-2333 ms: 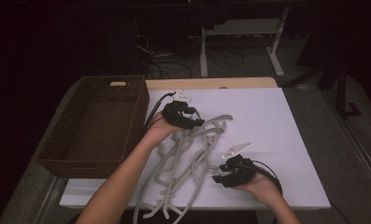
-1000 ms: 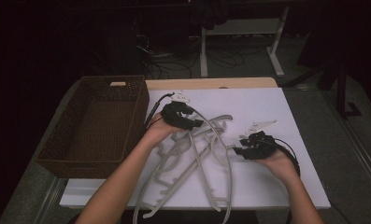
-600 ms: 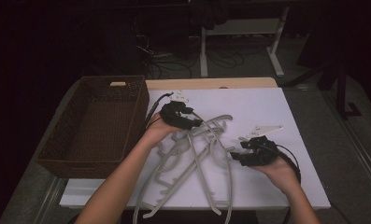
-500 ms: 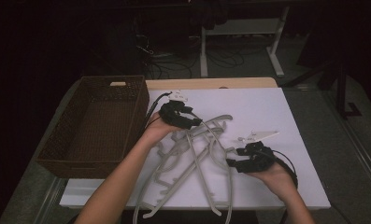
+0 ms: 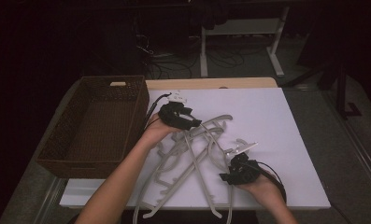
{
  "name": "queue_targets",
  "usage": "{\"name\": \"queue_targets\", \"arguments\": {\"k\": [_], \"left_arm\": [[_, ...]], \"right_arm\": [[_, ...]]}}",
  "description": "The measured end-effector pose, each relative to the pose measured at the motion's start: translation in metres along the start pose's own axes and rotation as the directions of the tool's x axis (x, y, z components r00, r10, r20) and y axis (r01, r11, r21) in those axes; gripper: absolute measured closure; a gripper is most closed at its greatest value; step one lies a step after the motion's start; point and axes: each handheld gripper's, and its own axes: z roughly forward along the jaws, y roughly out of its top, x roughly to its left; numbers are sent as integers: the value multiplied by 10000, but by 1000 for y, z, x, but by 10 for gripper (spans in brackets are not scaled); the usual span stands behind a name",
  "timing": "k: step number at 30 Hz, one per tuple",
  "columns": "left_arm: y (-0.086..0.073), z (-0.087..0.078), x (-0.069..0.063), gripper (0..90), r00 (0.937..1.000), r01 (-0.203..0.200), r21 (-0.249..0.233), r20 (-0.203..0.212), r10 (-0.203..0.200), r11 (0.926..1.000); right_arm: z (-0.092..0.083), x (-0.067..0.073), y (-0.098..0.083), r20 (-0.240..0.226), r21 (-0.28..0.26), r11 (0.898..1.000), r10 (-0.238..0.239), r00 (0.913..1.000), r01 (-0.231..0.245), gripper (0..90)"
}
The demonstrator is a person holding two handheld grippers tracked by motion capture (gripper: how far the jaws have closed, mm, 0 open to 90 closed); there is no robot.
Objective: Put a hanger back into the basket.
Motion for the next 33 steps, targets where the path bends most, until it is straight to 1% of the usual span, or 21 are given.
{"name": "queue_targets", "arguments": {"k": [1, 2, 3, 7, 12, 15, 16, 17, 18, 21, 25, 27, 28, 30, 31, 32, 33], "left_arm": [[0, 0, 0, 316, 10000, 0, 0, 0, 0, 10000], [-1, 0, 0, 316, 10000, 24, -4, 0, -24, 10000], [-2, 1, 1, 317, 10000, 25, 12, 4, -25, 10000], [-5, 1, 1, 316, 10000, 61, -5, 7, -61, 10000], [-6, -1, 1, 315, 10000, 44, -73, -32, -45, 10000], [-7, -3, 2, 313, 10000, 50, -79, -55, -51, 10000], [-7, -3, 1, 313, 10000, 63, -104, -49, -63, 9999], [-7, -3, 1, 312, 10000, 63, -104, -49, -63, 9999], [-8, -6, 1, 312, 10000, 8, -112, -41, -8, 9999], [-11, -8, -2, 308, 10000, 29, -149, 11, -29, 9999], [-16, -10, -5, 304, 10000, -13, -82, 95, 14, 10000], [-19, -11, -6, 301, 9999, -1, -65, 117, 2, 10000], [-20, -11, -6, 300, 9999, 18, -70, 105, -17, 10000], [-23, -12, -6, 299, 9999, 45, -83, 109, -44, 10000], [-24, -12, -6, 299, 9999, 58, -73, 111, -57, 10000], [-25, -12, -6, 299, 9999, 67, -64, 97, -66, 10000], [-26, -13, -6, 299, 9999, 79, -73, 111, -79, 9999]], "right_arm": [[0, -1, 0, 39, 18, 10000, -25, 10000, 25, 589], [-1, -2, 1, 5, 1, 10000, 4, 10000, -4, 621], [-1, -2, 1, -36, 8, 10000, 13, 10000, -13, 635], [-2, -5, 3, 59, 15, 10000, -59, 10000, 59, 661], [-10, -14, 5, 364, -61, 9993, -379, 9986, 381, 716], [-16, -20, 8, 553, -89, 9968, -783, 9954, 789, 738], [-16, -20, 8, 553, -89, 9968, -783, 9954, 789, 738], [-18, -23, 10, 576, -112, 9958, -905, 9942, 913, 743], [-23, -28, 13, 568, -180, 9923, -1211, 9910, 1222, 747], [-28, -35, 16, 518, -296, 9848, -1694, 9842, 1711, 752], [-29, -49, 24, 171, -369, 9658, -2561, 9665, 2566, 756], [-26, -57, 29, -61, -306, 9616, -2732, 9619, 2729, 761], [-23, -61, 31, -176, -191, 9592, -2823, 9592, 2820, 762], [-16, -67, 37, -292, 3, 9508, -3098, 9504, 3099, 764], [-13, -70, 40, -382, 64, 9491, -3145, 9485, 3149, 764], [-10, -74, 42, -454, 77, 9457, -3244, 9448, 3251, 764], [-7, -75, 44, -472, 95, 9457, -3242, 9448, 3250, 763]]}}
